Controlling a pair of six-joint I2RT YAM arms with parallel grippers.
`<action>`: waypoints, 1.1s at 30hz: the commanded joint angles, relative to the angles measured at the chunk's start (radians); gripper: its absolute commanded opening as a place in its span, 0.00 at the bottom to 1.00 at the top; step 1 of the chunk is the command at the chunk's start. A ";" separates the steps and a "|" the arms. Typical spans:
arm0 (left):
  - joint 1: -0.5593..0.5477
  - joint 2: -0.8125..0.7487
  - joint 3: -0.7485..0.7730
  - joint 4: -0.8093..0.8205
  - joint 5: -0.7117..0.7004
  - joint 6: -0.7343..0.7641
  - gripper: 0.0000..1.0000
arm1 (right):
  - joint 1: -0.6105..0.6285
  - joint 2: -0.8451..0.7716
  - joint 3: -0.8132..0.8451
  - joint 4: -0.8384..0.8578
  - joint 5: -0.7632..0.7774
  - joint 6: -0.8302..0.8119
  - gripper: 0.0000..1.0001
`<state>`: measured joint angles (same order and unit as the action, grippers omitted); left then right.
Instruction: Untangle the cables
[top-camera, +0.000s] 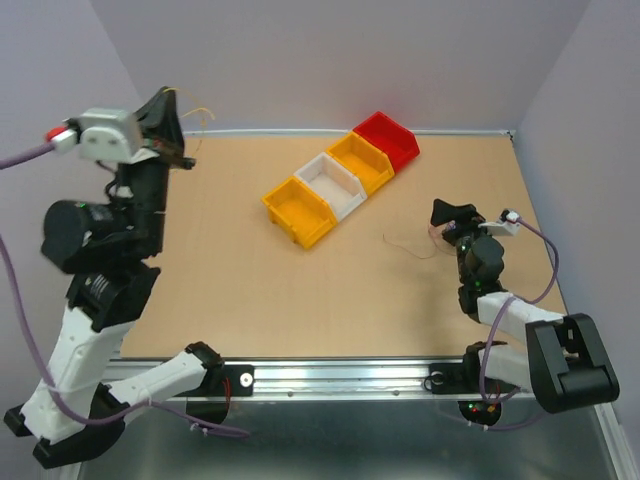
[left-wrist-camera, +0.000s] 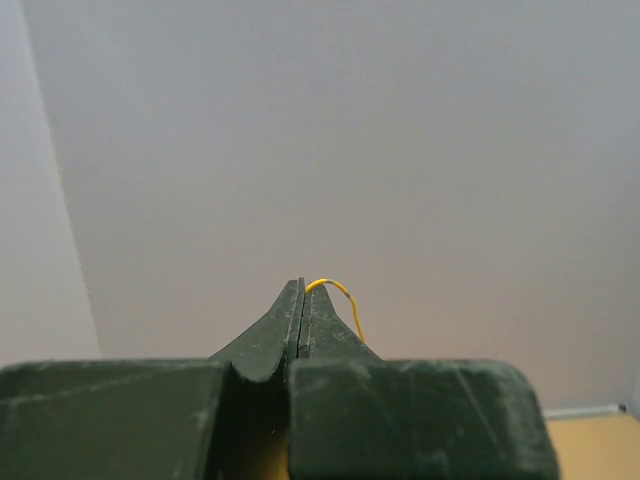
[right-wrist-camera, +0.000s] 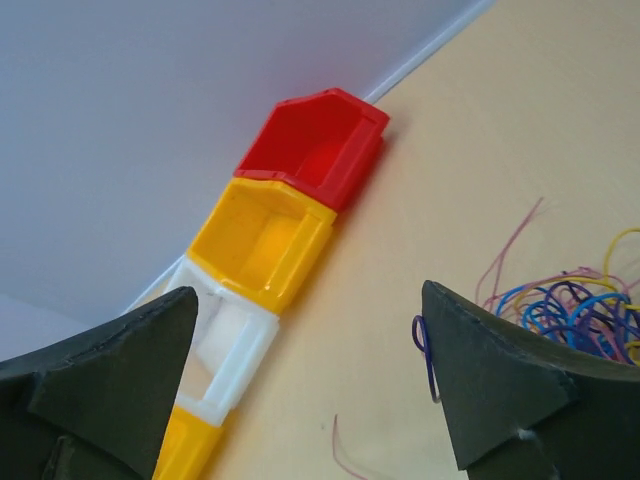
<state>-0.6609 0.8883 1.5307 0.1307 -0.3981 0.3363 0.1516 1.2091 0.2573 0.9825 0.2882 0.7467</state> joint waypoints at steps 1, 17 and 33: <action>-0.003 0.118 -0.026 0.003 0.099 0.012 0.00 | -0.003 -0.130 -0.004 -0.066 -0.124 -0.099 1.00; -0.003 0.294 0.049 -0.025 0.301 -0.071 0.00 | -0.003 -0.217 0.164 -0.147 -0.811 -0.282 1.00; 0.004 0.362 -0.259 0.228 0.393 -0.086 0.00 | 0.163 0.423 0.809 -0.051 -1.310 -0.351 1.00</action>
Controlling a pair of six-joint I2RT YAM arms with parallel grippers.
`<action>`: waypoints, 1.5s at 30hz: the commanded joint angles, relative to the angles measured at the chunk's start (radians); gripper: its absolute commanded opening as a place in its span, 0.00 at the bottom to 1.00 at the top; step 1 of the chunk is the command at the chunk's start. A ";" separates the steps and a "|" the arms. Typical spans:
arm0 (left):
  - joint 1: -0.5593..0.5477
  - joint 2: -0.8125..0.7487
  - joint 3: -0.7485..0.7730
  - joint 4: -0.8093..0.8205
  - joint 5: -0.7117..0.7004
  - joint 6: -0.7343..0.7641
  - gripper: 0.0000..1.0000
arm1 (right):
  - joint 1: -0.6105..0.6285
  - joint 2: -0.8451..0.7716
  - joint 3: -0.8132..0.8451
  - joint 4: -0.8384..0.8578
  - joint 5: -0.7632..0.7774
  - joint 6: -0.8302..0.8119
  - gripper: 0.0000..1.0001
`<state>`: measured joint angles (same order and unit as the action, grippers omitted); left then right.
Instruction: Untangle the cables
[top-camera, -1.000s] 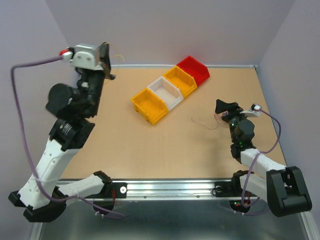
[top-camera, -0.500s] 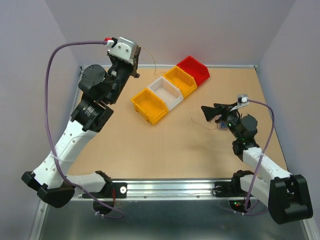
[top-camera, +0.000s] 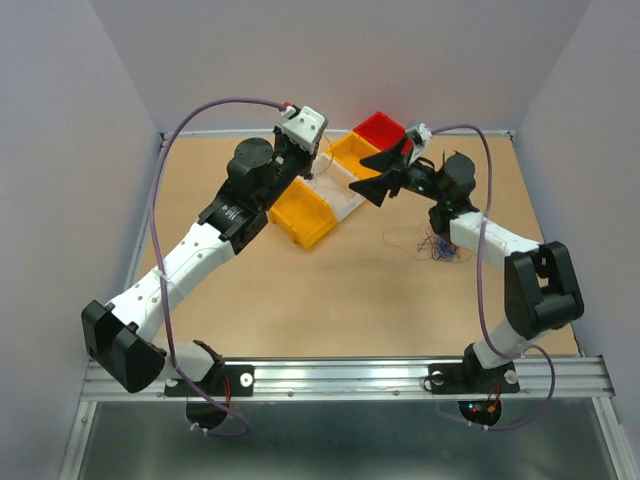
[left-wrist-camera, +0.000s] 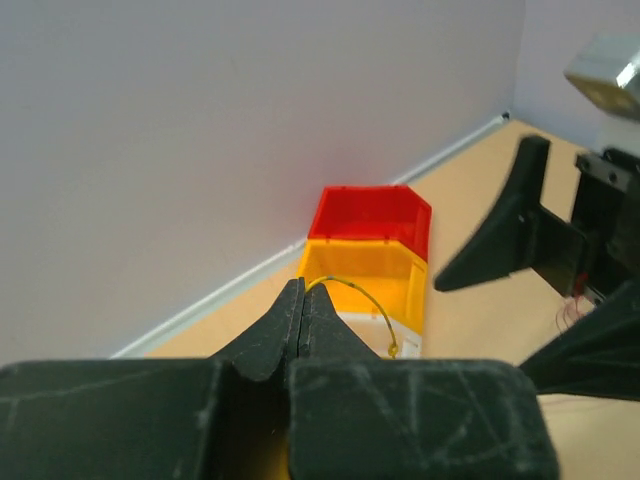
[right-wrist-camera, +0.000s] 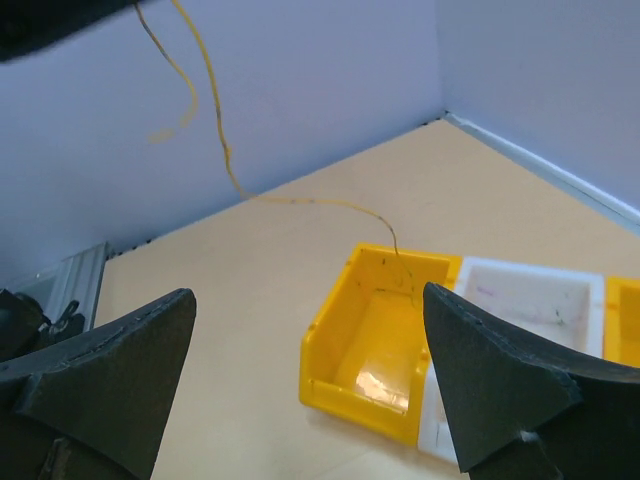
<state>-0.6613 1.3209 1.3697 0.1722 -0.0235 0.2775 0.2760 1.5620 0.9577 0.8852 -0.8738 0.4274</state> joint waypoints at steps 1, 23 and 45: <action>0.006 -0.086 -0.171 0.255 0.008 -0.068 0.00 | 0.057 0.093 0.140 0.044 -0.162 -0.044 1.00; 0.097 -0.158 -0.367 0.343 -0.044 -0.268 0.00 | 0.244 0.382 0.254 0.011 0.286 -0.294 0.90; 0.187 0.616 0.325 -0.025 0.003 -0.195 0.00 | 0.083 0.130 -0.172 0.213 0.659 0.007 0.82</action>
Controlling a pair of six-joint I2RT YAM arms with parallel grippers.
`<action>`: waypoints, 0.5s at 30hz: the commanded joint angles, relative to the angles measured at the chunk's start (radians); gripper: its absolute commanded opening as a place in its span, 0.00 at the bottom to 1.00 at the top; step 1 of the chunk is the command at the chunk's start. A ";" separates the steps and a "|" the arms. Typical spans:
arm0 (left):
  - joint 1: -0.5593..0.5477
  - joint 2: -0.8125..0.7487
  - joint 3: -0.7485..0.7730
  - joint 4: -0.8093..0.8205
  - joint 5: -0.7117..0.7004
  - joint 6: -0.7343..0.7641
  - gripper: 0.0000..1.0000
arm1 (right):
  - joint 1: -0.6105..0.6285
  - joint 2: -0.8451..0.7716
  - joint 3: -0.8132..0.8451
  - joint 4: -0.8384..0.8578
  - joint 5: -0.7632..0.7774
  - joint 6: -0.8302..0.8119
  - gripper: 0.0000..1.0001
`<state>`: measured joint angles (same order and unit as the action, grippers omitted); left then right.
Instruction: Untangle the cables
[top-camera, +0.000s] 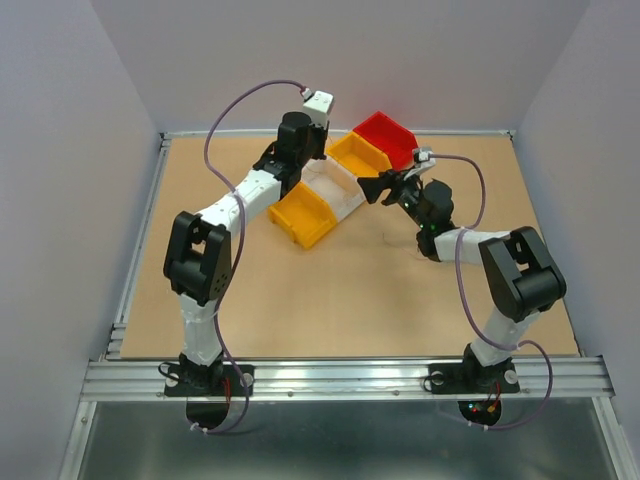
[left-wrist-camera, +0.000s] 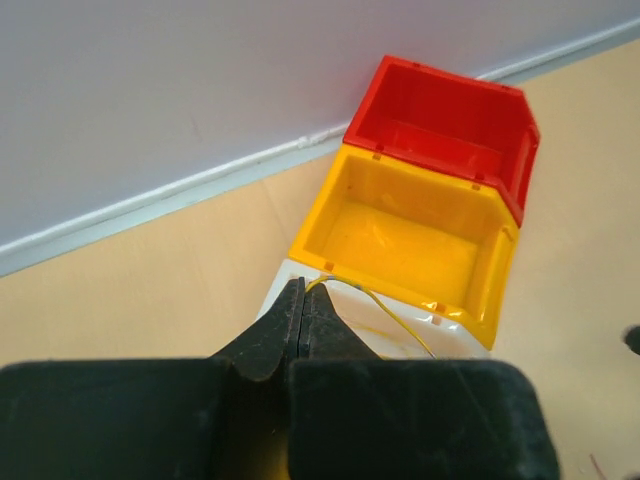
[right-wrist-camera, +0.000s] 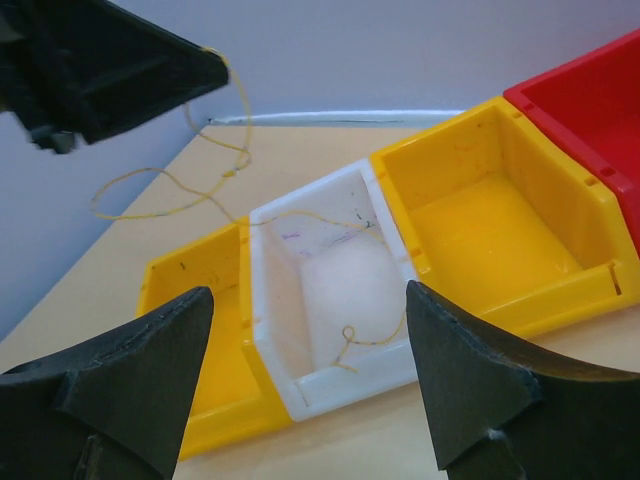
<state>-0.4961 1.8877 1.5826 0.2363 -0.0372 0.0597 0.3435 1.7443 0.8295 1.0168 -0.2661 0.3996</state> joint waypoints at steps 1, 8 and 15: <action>0.030 0.060 0.114 -0.078 0.032 0.017 0.00 | 0.014 -0.068 -0.053 0.082 0.051 0.038 0.82; 0.030 0.132 0.121 -0.092 0.137 0.038 0.00 | 0.012 -0.086 -0.079 0.083 0.036 0.039 0.82; 0.007 0.178 0.108 -0.114 0.177 0.101 0.00 | 0.011 -0.112 -0.105 0.083 0.051 0.044 0.82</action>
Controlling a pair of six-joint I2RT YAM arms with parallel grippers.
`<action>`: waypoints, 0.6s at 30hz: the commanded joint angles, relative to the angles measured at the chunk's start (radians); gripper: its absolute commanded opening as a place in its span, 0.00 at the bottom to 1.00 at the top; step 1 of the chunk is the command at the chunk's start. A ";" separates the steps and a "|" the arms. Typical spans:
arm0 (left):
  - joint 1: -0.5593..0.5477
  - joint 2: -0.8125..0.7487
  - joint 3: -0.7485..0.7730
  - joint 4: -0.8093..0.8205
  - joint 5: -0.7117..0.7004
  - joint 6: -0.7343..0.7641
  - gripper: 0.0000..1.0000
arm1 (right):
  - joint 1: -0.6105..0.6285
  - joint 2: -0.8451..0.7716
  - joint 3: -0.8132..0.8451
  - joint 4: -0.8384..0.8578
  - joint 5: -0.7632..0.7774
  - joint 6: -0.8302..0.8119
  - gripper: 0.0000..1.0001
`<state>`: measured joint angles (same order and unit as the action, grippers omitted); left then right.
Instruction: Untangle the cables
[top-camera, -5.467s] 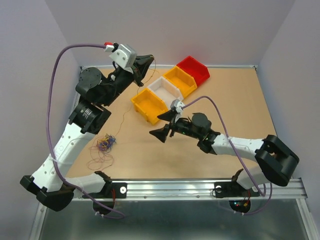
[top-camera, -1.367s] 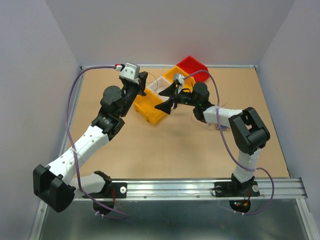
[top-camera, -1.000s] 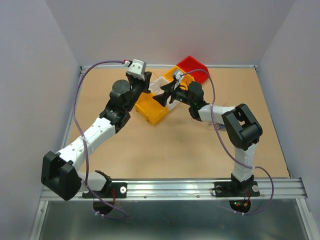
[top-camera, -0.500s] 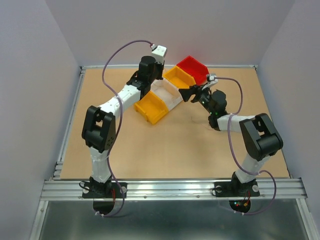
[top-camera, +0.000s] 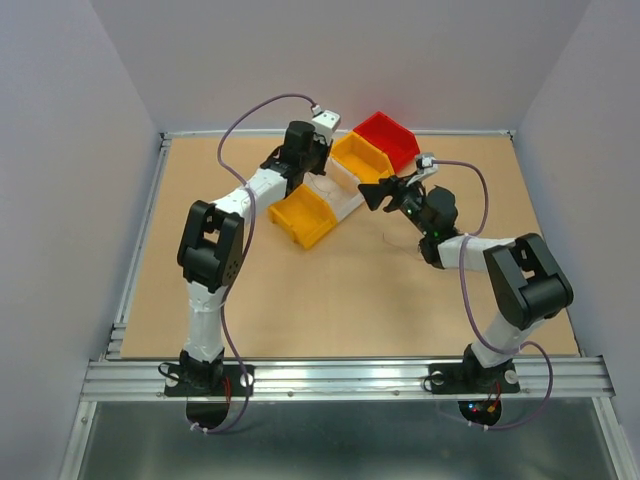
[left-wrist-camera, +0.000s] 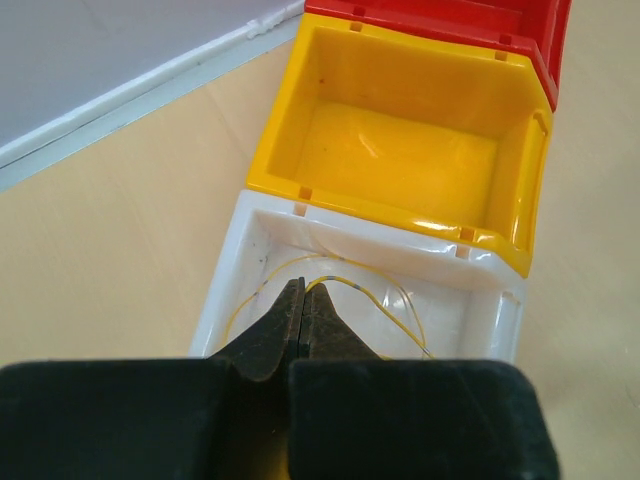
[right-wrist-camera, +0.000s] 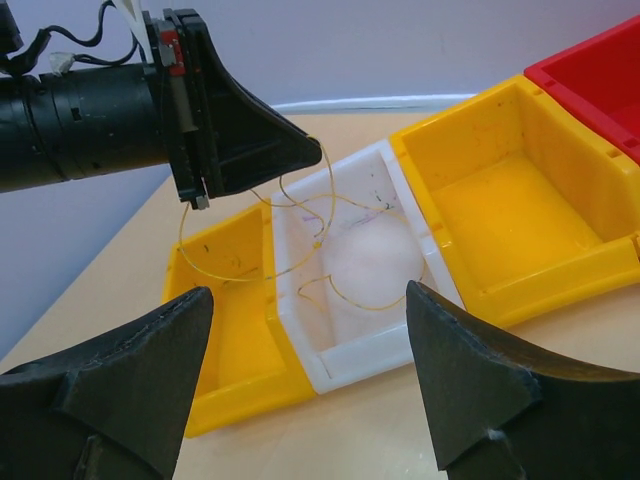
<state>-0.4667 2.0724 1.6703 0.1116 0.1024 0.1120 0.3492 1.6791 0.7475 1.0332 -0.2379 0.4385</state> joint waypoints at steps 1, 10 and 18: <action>-0.032 0.000 0.020 0.007 0.002 0.072 0.00 | 0.005 -0.050 -0.031 0.067 0.023 0.005 0.82; -0.073 0.048 0.098 -0.081 -0.168 0.109 0.14 | -0.013 -0.116 -0.085 0.056 0.041 0.025 0.83; -0.072 -0.014 0.097 -0.093 -0.217 0.104 0.57 | -0.026 -0.173 -0.089 -0.059 -0.015 -0.007 0.87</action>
<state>-0.5468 2.1456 1.7138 0.0154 -0.0731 0.2096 0.3321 1.5425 0.6624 1.0180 -0.2214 0.4503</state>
